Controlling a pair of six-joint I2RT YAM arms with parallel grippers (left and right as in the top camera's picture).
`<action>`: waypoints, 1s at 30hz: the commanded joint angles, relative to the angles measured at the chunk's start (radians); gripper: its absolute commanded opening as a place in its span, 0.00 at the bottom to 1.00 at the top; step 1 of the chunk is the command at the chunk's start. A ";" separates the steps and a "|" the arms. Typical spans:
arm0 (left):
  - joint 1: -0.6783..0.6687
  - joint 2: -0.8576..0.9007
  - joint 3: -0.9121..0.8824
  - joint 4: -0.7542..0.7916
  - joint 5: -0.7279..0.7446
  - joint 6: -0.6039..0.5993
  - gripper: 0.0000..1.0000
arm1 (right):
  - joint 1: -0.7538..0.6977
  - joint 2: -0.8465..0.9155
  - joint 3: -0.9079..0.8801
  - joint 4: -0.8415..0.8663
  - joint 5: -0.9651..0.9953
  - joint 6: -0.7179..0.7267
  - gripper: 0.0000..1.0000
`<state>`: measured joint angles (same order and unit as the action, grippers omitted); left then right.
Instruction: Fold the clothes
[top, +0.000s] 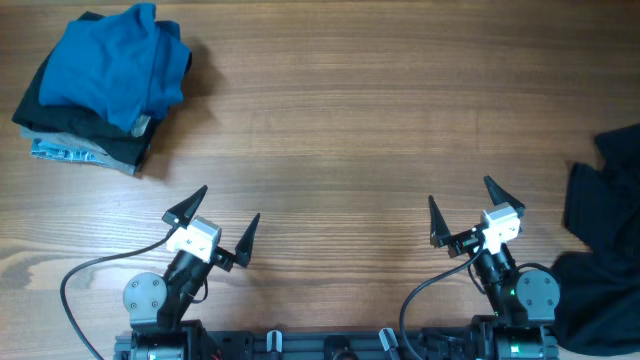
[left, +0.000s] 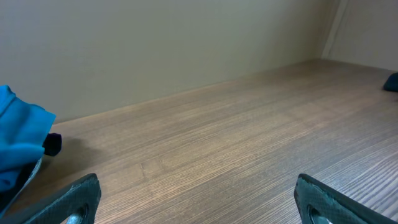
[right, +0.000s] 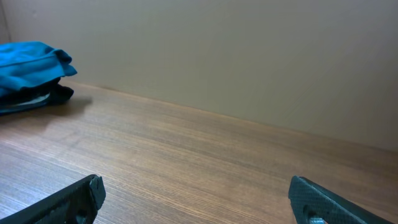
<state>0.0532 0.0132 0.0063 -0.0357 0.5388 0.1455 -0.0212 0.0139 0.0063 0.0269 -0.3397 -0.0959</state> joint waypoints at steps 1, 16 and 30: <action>-0.006 -0.006 0.000 -0.006 -0.009 0.005 1.00 | 0.005 0.000 -0.001 0.003 -0.015 -0.009 1.00; -0.006 -0.006 0.000 -0.006 -0.009 0.005 1.00 | 0.005 0.000 -0.001 0.003 -0.015 -0.009 1.00; -0.005 -0.006 0.000 -0.006 -0.009 0.005 1.00 | 0.005 0.000 -0.001 0.004 0.002 -0.010 1.00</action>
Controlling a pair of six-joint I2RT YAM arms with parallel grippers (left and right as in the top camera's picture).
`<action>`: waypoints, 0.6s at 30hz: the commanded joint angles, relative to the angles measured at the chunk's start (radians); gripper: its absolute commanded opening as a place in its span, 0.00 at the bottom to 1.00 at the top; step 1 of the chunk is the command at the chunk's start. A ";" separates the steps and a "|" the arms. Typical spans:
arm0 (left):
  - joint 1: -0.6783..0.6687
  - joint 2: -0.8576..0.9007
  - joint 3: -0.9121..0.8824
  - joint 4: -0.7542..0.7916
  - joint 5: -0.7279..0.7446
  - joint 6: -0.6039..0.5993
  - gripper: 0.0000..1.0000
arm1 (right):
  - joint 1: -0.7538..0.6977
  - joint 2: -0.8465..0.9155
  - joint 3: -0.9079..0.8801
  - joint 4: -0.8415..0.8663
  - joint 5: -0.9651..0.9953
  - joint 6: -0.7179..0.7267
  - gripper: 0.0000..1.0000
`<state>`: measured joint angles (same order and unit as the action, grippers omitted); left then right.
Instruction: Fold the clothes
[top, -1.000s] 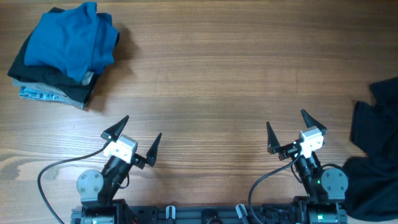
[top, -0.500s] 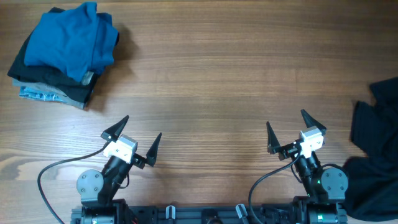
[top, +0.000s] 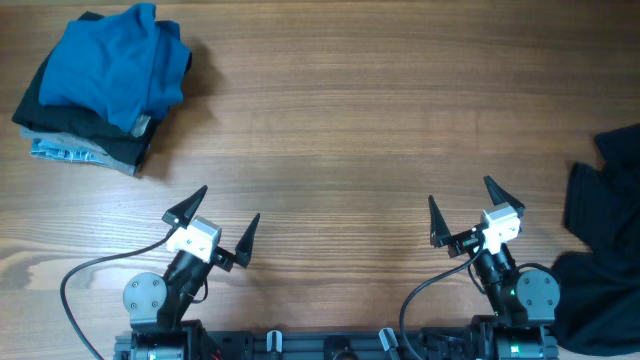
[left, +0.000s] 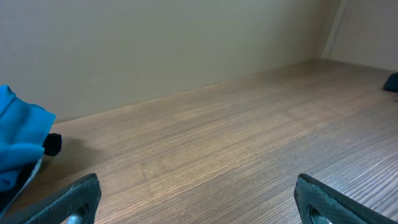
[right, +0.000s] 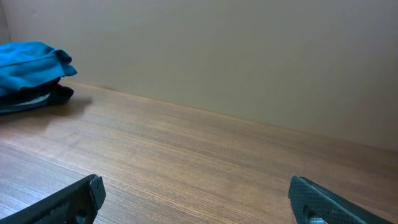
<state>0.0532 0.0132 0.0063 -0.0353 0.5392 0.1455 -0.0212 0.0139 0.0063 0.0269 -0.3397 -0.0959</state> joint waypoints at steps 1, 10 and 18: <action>-0.005 -0.006 0.000 -0.006 -0.010 0.005 1.00 | 0.005 0.000 -0.001 0.002 0.003 -0.007 1.00; -0.006 -0.006 0.000 0.067 -0.006 -0.094 1.00 | 0.005 0.002 0.005 0.018 0.003 0.135 1.00; -0.005 0.079 0.279 0.031 -0.069 -0.318 1.00 | 0.005 0.149 0.301 -0.108 -0.031 0.194 1.00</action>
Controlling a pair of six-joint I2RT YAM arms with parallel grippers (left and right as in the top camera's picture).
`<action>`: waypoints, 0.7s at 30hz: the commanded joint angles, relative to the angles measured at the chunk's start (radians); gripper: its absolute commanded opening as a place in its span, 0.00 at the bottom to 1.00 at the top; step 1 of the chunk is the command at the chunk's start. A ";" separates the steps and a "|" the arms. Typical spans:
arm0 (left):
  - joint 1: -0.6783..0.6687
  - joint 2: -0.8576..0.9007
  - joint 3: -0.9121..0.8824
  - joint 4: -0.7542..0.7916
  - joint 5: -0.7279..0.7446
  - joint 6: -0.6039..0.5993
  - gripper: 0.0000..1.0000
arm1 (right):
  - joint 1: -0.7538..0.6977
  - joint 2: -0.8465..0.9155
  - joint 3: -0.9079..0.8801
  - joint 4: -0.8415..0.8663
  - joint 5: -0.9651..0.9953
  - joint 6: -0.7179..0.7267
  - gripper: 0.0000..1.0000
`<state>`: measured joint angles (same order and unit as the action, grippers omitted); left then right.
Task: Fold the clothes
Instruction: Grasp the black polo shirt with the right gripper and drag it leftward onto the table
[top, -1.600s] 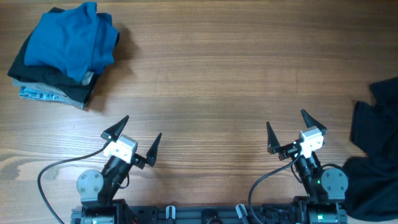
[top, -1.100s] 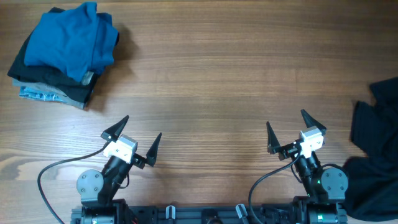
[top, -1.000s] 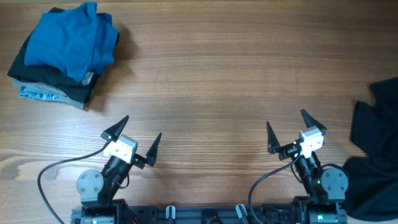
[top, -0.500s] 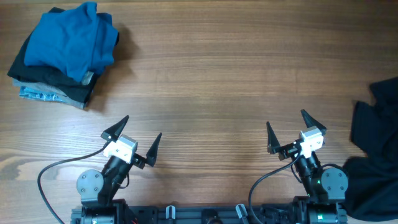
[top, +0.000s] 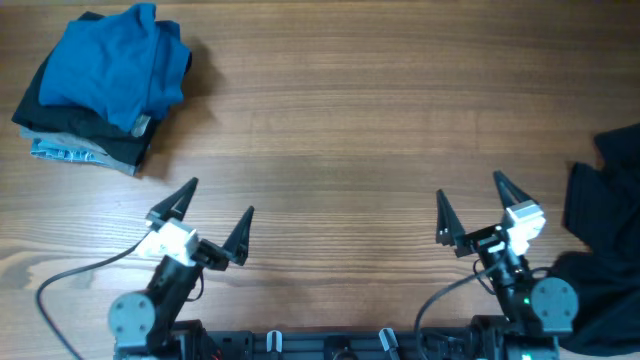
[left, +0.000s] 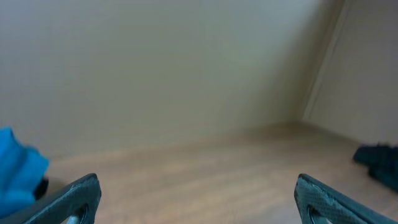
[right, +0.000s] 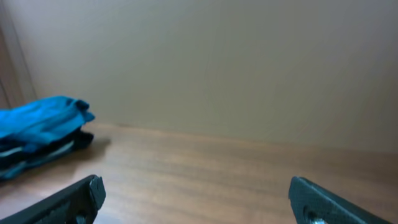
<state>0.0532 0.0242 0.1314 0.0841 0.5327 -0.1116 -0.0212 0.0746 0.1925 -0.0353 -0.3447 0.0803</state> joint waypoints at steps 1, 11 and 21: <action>-0.005 0.143 0.239 -0.166 -0.090 -0.061 1.00 | 0.005 0.208 0.222 -0.137 -0.026 -0.002 1.00; -0.006 1.260 1.258 -0.939 -0.068 -0.058 1.00 | 0.002 1.481 1.373 -1.033 -0.014 -0.134 1.00; -0.006 1.398 1.281 -0.938 -0.018 -0.049 0.94 | -0.436 1.911 1.421 -0.943 0.456 0.390 0.66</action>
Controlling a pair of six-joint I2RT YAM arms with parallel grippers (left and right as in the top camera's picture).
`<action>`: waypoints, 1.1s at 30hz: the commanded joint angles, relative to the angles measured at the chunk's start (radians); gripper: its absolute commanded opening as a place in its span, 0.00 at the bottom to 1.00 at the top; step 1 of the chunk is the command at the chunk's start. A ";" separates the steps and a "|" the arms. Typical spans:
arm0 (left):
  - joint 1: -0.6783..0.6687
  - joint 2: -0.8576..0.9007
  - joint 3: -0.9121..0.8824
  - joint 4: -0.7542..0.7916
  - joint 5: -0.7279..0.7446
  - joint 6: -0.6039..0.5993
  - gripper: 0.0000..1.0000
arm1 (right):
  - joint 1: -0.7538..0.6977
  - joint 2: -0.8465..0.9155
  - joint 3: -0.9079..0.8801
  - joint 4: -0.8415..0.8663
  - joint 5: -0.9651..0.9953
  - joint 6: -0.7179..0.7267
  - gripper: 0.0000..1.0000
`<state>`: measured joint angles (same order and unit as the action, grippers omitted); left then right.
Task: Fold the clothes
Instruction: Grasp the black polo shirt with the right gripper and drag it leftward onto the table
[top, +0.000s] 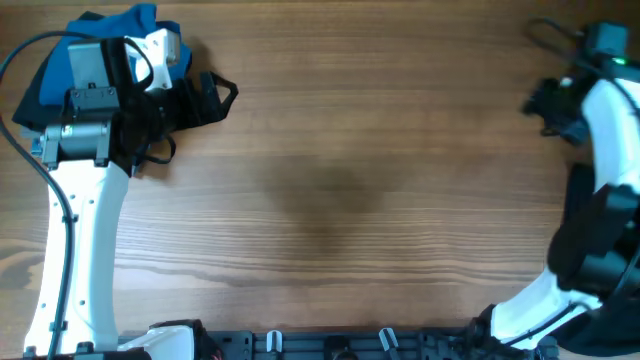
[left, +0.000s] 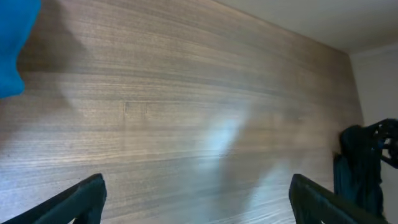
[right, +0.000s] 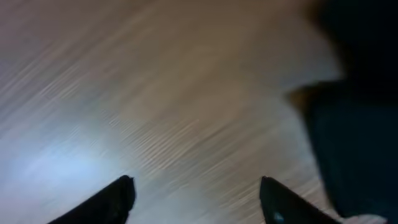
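Observation:
A stack of folded clothes with a blue garment (top: 48, 75) on top lies at the far left corner; its blue edge (left: 9, 50) shows in the left wrist view. My left gripper (top: 205, 100) hangs open and empty just right of that stack, above bare wood (left: 196, 199). A dark crumpled garment (left: 357, 162) lies at the table's right side. My right gripper (top: 545, 105) is open near the far right corner, over wood, with the dark garment (right: 354, 124) to its right in a blurred view. In the overhead view my right arm covers that garment.
Wooden table (top: 350, 200) runs between the two arms. My left arm (top: 80, 250) stretches along the left side and my right arm (top: 600, 220) along the right edge. Arm bases and cables sit at the near edge.
Both arms have gone from the near edge to the far side: the left gripper now beside the blue stack, the right one near the far right corner. Both wrist views now look down at the table.
At first both grippers rested open at the near edge, facing the back wall, and stayed so a second later. Then both were raised a little, the views tilted up. Now both arms are stretched out far over the table, still open and empty.

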<state>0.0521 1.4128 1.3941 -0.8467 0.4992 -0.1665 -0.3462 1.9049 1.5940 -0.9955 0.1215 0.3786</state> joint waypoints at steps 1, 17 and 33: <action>-0.005 0.015 0.019 -0.010 0.016 0.006 0.95 | -0.145 0.108 0.019 0.019 -0.039 0.092 0.71; 0.000 0.045 0.019 -0.072 0.014 0.005 0.77 | -0.196 0.288 0.014 0.169 -0.411 -0.006 0.04; 0.150 -0.087 0.020 -0.115 -0.153 0.079 0.94 | 1.027 0.180 0.103 0.312 -0.461 -0.341 0.73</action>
<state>0.2424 1.3403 1.3945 -0.9619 0.3527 -0.1375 0.8051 2.1754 1.6592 -0.6510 -0.4904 0.0444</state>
